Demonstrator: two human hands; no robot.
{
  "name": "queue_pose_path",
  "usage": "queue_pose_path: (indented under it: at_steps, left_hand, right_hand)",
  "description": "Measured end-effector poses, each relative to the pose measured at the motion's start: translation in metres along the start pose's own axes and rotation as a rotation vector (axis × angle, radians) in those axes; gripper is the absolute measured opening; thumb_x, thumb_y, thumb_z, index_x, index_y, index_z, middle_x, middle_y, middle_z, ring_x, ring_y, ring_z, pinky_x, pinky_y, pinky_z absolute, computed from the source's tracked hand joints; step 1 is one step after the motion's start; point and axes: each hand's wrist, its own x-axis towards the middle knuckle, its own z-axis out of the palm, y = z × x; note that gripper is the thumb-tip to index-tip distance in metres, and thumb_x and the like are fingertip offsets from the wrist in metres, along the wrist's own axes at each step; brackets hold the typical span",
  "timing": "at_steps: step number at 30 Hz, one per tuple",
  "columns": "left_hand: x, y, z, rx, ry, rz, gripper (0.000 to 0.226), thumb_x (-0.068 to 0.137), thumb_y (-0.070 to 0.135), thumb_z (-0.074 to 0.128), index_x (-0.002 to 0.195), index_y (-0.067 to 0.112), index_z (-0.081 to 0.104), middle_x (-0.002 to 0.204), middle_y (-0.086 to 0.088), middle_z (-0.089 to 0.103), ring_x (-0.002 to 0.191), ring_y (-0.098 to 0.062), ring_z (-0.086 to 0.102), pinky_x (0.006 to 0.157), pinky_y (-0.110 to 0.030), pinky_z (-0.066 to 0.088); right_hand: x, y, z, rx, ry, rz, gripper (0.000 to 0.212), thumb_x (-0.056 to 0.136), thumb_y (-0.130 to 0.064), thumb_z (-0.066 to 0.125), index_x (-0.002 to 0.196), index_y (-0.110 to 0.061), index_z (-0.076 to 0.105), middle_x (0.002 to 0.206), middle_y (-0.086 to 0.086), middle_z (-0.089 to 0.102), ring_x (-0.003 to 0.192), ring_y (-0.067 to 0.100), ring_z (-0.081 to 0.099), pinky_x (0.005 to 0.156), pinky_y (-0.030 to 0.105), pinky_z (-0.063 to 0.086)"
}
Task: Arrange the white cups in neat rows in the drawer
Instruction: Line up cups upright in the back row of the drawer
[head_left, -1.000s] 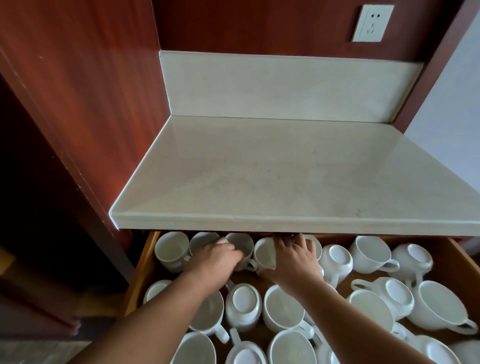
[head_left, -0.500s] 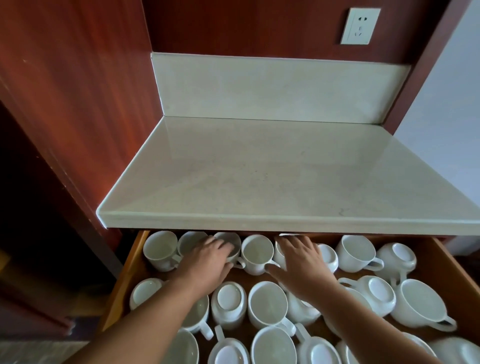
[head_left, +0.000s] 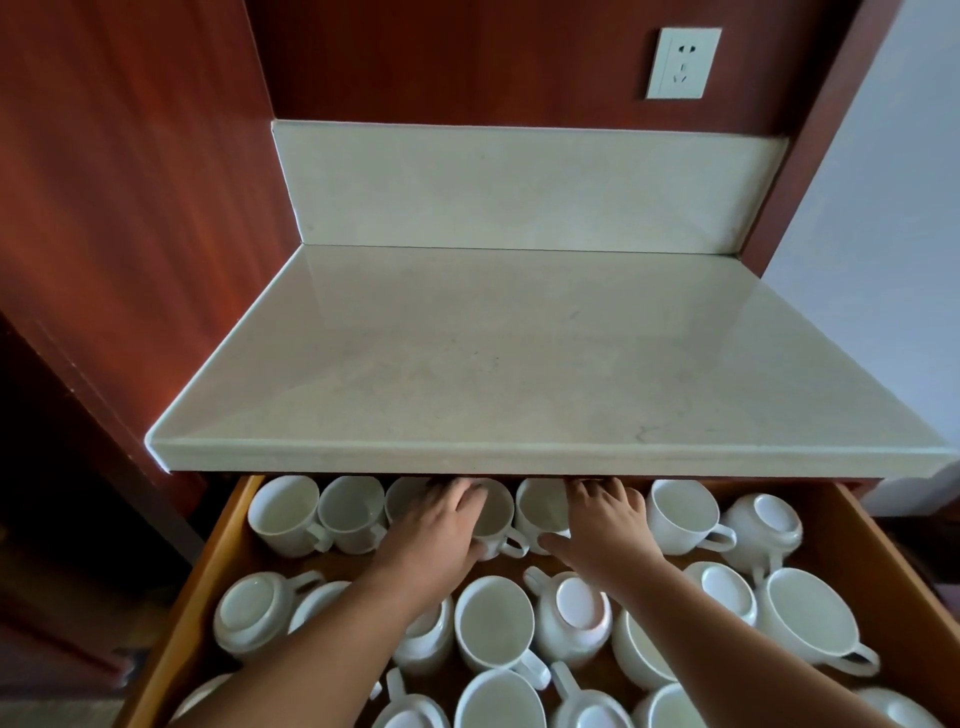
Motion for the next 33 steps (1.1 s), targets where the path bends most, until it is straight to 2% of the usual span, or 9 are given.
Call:
queue_pose_path:
  at_steps: [3, 7, 11, 14, 17, 22, 28, 31, 33]
  left_hand:
    - [0.002, 0.006, 0.001, 0.01, -0.027, -0.062, 0.052, 0.085, 0.04, 0.075, 0.129, 0.017, 0.059, 0.142, 0.0, 0.051, 0.128, -0.024, 0.051, 0.107, -0.036, 0.044]
    - [0.003, 0.014, 0.002, 0.044, -0.013, -0.109, 0.027, 0.087, 0.038, 0.074, 0.098, 0.014, 0.067, 0.146, -0.004, 0.052, 0.129, -0.027, 0.052, 0.101, -0.039, 0.048]
    - [0.003, 0.016, 0.004, 0.098, 0.01, -0.112, 0.03, 0.073, 0.038, 0.086, 0.078, 0.016, 0.067, 0.136, -0.005, 0.062, 0.116, -0.028, 0.063, 0.09, -0.039, 0.055]
    - [0.003, 0.015, 0.002, 0.024, 0.058, -0.094, 0.035, 0.077, 0.042, 0.081, 0.098, 0.017, 0.069, 0.139, -0.001, 0.058, 0.122, -0.026, 0.057, 0.099, -0.039, 0.051]
    - [-0.007, -0.002, -0.015, -0.101, 0.075, -0.115, 0.049, 0.081, 0.043, 0.073, 0.124, 0.021, 0.066, 0.136, 0.004, 0.061, 0.123, -0.021, 0.057, 0.105, -0.036, 0.047]
    - [-0.042, -0.063, -0.039, -0.042, 0.036, -0.149, 0.046, 0.077, 0.023, 0.08, 0.122, 0.022, 0.07, 0.125, 0.004, 0.067, 0.114, -0.02, 0.064, 0.099, -0.035, 0.051]
    - [-0.041, -0.088, -0.039, 0.059, 0.015, 0.045, 0.033, 0.072, 0.027, 0.083, 0.104, 0.029, 0.076, 0.106, 0.009, 0.067, 0.105, -0.018, 0.061, 0.09, -0.035, 0.055]
    - [-0.036, -0.083, -0.036, 0.062, 0.037, 0.065, 0.011, 0.076, 0.035, 0.077, 0.086, 0.028, 0.076, 0.1, 0.009, 0.064, 0.098, -0.019, 0.061, 0.084, -0.037, 0.055]
    - [-0.034, -0.081, -0.032, 0.07, 0.035, 0.051, 0.008, 0.077, 0.034, 0.074, 0.078, 0.026, 0.072, 0.094, 0.009, 0.063, 0.094, -0.02, 0.06, 0.08, -0.038, 0.053]
  right_hand:
    - [0.002, 0.003, 0.003, 0.03, -0.005, -0.004, 0.078, 0.087, -0.066, 0.056, 0.148, -0.021, 0.035, 0.145, -0.003, 0.049, 0.14, 0.025, 0.032, 0.112, 0.041, 0.024]
    - [0.003, 0.006, 0.004, 0.045, -0.013, -0.011, 0.079, 0.089, -0.066, 0.054, 0.151, -0.022, 0.031, 0.148, -0.005, 0.047, 0.142, 0.025, 0.03, 0.112, 0.041, 0.023]
    - [0.003, 0.009, 0.005, 0.059, -0.006, -0.012, 0.084, 0.087, -0.069, 0.052, 0.152, -0.022, 0.031, 0.148, -0.005, 0.047, 0.141, 0.025, 0.03, 0.113, 0.042, 0.023]
    - [-0.003, 0.009, 0.004, 0.086, 0.012, -0.006, 0.087, 0.085, -0.07, 0.051, 0.154, -0.022, 0.028, 0.15, -0.004, 0.044, 0.143, 0.026, 0.028, 0.117, 0.043, 0.02]
    - [-0.013, 0.009, -0.002, 0.111, 0.088, -0.032, 0.07, 0.091, -0.059, 0.05, 0.151, -0.026, 0.035, 0.146, -0.006, 0.049, 0.138, 0.022, 0.034, 0.116, 0.039, 0.024]
    - [-0.021, -0.013, -0.013, 0.089, 0.159, -0.114, 0.039, 0.093, -0.049, 0.05, 0.126, -0.032, 0.06, 0.126, -0.012, 0.06, 0.126, 0.016, 0.044, 0.106, 0.033, 0.031]
    - [-0.023, -0.056, -0.01, 0.145, 0.145, -0.205, 0.038, 0.094, -0.042, 0.052, 0.128, -0.032, 0.063, 0.126, -0.013, 0.064, 0.127, 0.013, 0.045, 0.104, 0.029, 0.026]
    - [-0.026, -0.061, -0.009, 0.156, 0.138, -0.149, 0.034, 0.093, -0.041, 0.051, 0.122, -0.031, 0.066, 0.122, -0.012, 0.066, 0.125, 0.015, 0.048, 0.102, 0.031, 0.03]
    - [-0.028, -0.06, -0.006, 0.154, 0.132, -0.102, 0.03, 0.092, -0.04, 0.05, 0.115, -0.03, 0.068, 0.115, -0.011, 0.067, 0.121, 0.017, 0.05, 0.098, 0.033, 0.033]
